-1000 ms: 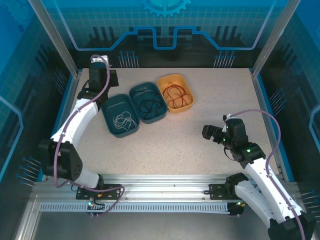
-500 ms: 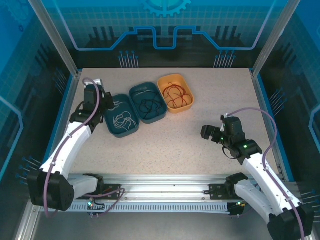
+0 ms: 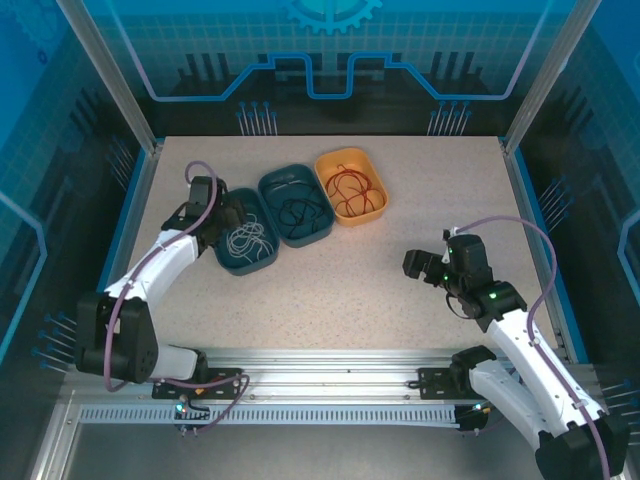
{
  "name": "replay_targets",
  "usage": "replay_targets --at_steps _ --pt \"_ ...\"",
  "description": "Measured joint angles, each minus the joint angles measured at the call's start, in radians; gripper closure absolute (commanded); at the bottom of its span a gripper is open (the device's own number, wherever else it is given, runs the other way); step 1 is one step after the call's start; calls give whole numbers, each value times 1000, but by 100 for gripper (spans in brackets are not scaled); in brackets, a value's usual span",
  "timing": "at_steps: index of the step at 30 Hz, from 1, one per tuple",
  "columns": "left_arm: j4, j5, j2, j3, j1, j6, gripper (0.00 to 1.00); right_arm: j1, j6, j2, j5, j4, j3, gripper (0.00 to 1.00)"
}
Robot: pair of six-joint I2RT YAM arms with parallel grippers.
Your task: Untangle the cables
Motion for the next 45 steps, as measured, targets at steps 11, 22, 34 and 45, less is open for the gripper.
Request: replay_targets --at_steps 11,22,34,45 --pt "182 -92 -259 -216 0 68 1 0 -117 -27 129 86 -26 0" --pt "686 -68 -276 -571 19 251 1 -10 -351 -114 240 451 -280 0" --pt "1197 104 -45 -703 76 341 1 -67 -536 -8 248 734 -336 0" --pt "1423 179 198 -702 154 314 1 -137 -572 147 189 981 -394 0"
